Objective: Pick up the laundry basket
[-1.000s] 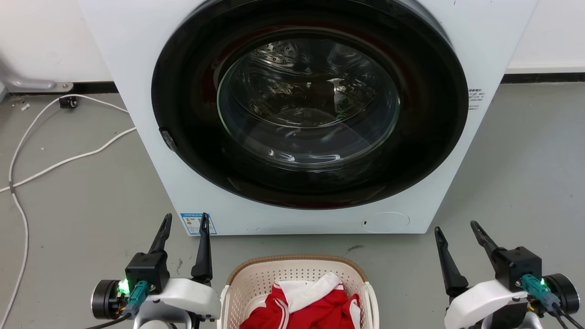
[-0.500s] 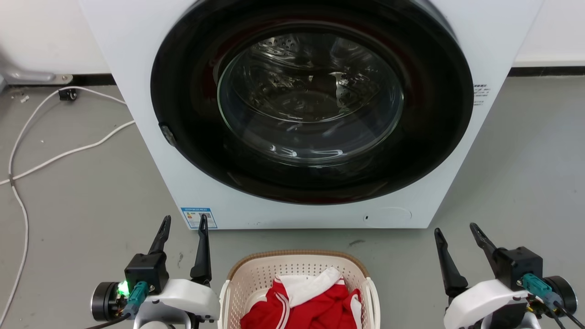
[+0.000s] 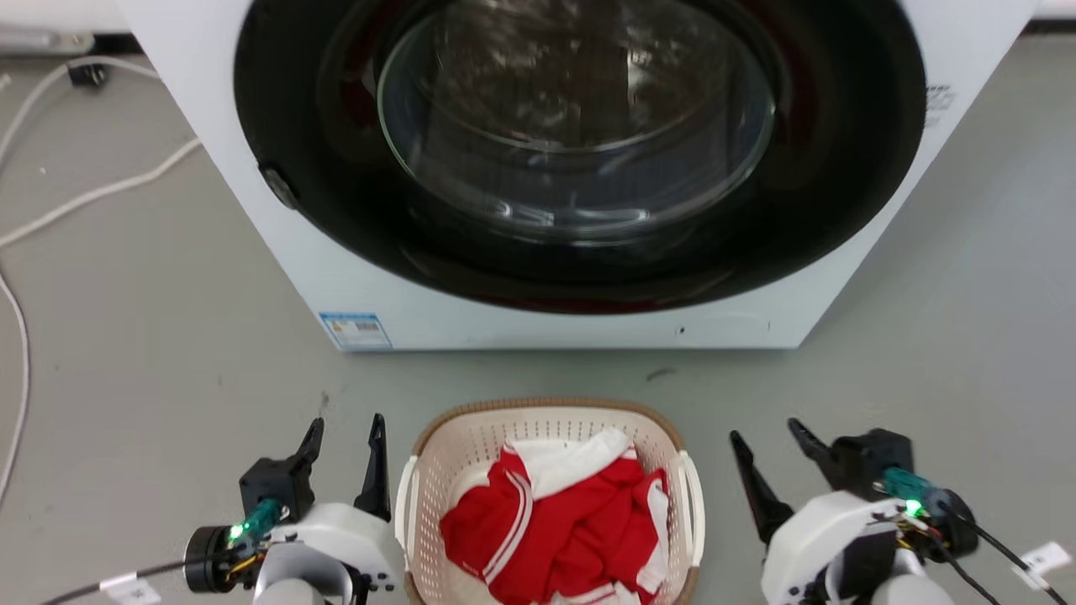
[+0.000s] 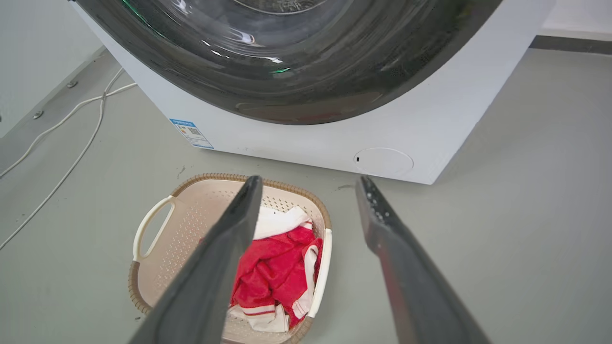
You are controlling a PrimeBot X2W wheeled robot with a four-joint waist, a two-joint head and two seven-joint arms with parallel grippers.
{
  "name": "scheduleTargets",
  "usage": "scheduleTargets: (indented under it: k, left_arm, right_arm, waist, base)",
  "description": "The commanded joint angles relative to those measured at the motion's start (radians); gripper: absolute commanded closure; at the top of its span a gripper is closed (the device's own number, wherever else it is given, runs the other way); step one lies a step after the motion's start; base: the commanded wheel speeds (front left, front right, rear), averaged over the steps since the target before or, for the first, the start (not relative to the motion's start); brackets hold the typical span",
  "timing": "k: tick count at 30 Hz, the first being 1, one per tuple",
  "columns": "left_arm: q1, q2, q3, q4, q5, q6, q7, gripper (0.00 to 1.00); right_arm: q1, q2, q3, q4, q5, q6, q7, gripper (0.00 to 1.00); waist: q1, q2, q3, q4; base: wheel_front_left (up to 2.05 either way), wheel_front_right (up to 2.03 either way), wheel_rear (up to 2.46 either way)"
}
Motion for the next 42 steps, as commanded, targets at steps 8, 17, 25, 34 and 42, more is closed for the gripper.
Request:
scheduleTargets:
  k: [8, 17, 25, 34, 42]
  left_arm:
    - [-0.138, 0.029, 0.0, 0.188, -0.039, -0.04, 0.018, 0.0]
    - [-0.28, 0.065, -0.023, 0.4, -0.083, -0.073, 0.076, 0.0]
    - [-0.392, 0.097, -0.067, 0.547, -0.121, -0.082, 0.12, 0.0]
    - [-0.51, 0.12, -0.147, 0.631, -0.198, -0.082, 0.155, 0.0]
    - [-0.574, 0.134, -0.209, 0.663, -0.26, -0.082, 0.177, 0.0]
  right_arm:
    - [-0.123, 0.002, 0.07, 0.153, 0.056, 0.0, 0.037, 0.0]
    - [-0.294, 0.002, 0.171, 0.383, 0.134, 0.0, 0.047, 0.0]
    - [-0.436, 0.002, 0.294, 0.569, 0.225, 0.0, 0.038, 0.0]
    - [-0.588, 0.002, 0.413, 0.723, 0.331, 0.0, 0.02, 0.0]
    - [-0.683, 0.002, 0.481, 0.809, 0.393, 0.0, 0.004, 0.0]
  waist:
    - [0.0, 0.0, 0.151, -0.017]
    - [0.0, 0.0, 0.271, -0.046]
    - [0.0, 0.0, 0.367, -0.063]
    - [0.0, 0.0, 0.481, -0.065]
    - [0.0, 0.0, 0.547, -0.061]
  base:
    - [0.0, 0.0, 0.0]
    - [0.0, 0.0, 0.0]
    - [0.0, 0.0, 0.0]
    - [0.0, 0.0, 0.0]
    - [0.0, 0.0, 0.0]
